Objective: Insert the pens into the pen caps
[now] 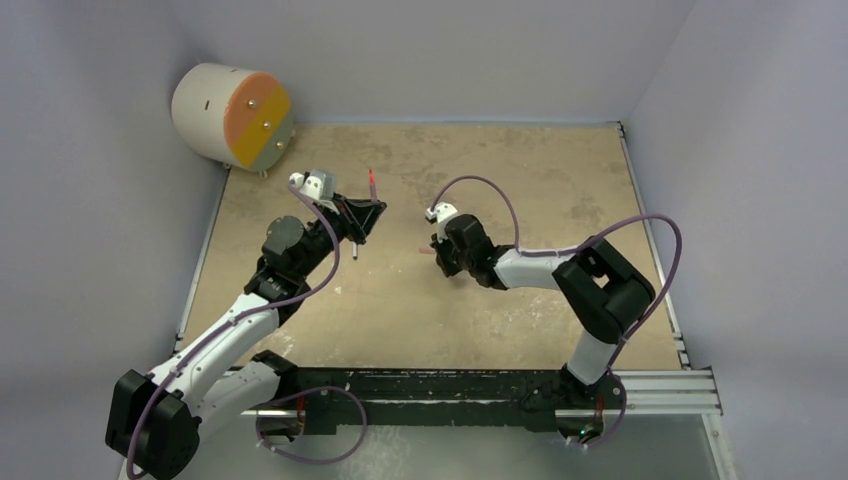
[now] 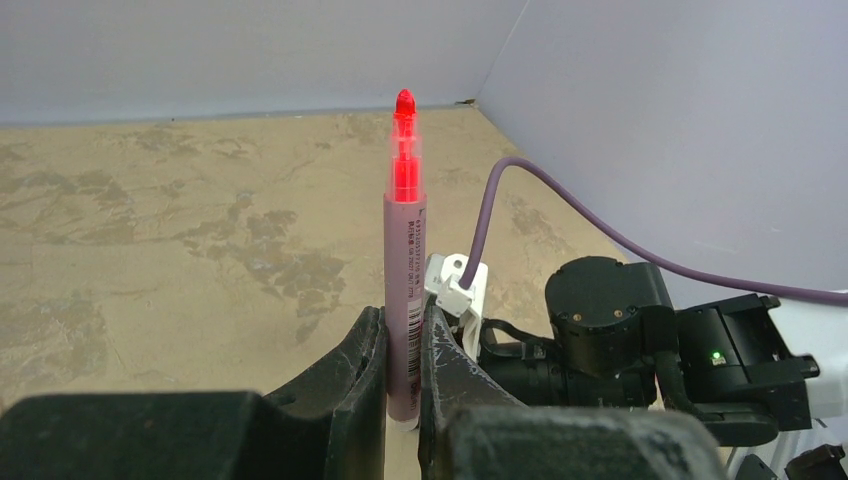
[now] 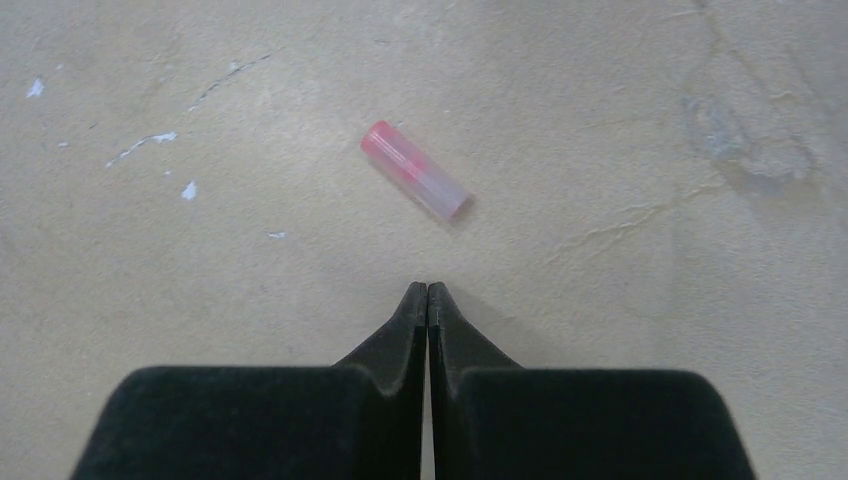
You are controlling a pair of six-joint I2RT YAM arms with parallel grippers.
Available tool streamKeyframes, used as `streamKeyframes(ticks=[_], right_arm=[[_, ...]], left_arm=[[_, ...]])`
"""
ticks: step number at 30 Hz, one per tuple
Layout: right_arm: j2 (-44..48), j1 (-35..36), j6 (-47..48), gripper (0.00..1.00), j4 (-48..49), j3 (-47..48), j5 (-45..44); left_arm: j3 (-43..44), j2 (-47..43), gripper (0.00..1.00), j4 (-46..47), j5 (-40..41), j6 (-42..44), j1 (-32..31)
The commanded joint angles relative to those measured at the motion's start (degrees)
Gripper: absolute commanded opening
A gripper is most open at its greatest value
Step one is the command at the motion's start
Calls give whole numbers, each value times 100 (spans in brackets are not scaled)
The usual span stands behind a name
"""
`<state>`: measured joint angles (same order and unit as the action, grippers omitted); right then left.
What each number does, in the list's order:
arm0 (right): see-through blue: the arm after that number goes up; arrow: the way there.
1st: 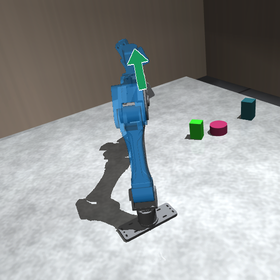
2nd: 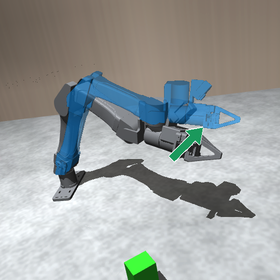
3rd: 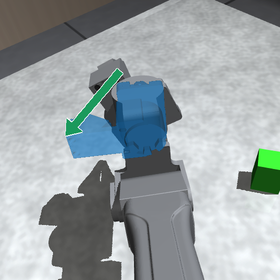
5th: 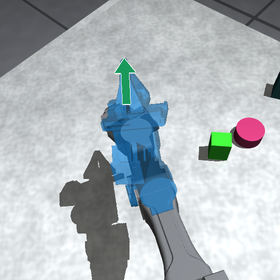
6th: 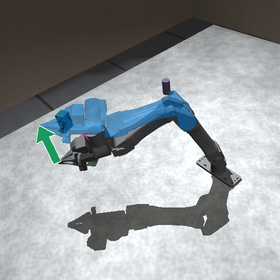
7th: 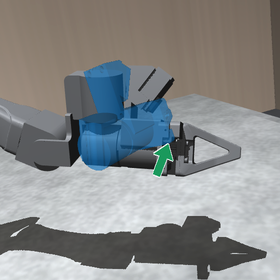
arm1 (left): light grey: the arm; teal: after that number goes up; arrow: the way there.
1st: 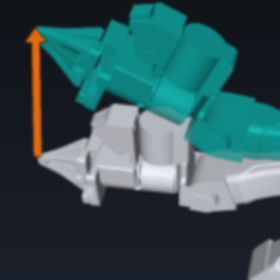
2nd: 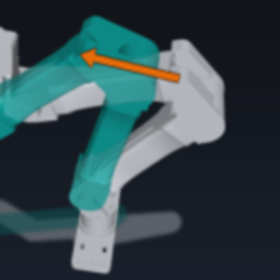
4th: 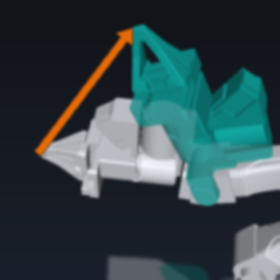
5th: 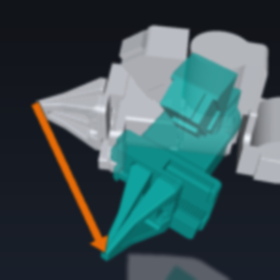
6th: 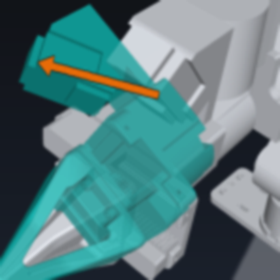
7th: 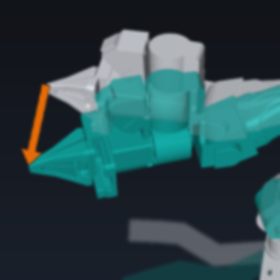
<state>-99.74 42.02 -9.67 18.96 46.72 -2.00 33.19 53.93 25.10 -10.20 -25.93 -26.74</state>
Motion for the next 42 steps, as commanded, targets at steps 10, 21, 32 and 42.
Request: streamKeyframes(ticks=[10, 21, 32, 42], right_arm=[[-797, -577, 163, 0, -436, 1198, -180], [-1506, -718, 267, 0, -507, 2115, -93], [-1645, -741, 565, 0, -494, 2662, 57], [-1657, -492, 818, 0, -367, 2518, 565]], left_arm=[[91, 69, 0, 197, -18, 84, 2], [45, 84, 0, 143, 91, 154, 2], [56, 205, 0, 139, 110, 185, 2], [13, 125, 0, 151, 107, 151, 2]])
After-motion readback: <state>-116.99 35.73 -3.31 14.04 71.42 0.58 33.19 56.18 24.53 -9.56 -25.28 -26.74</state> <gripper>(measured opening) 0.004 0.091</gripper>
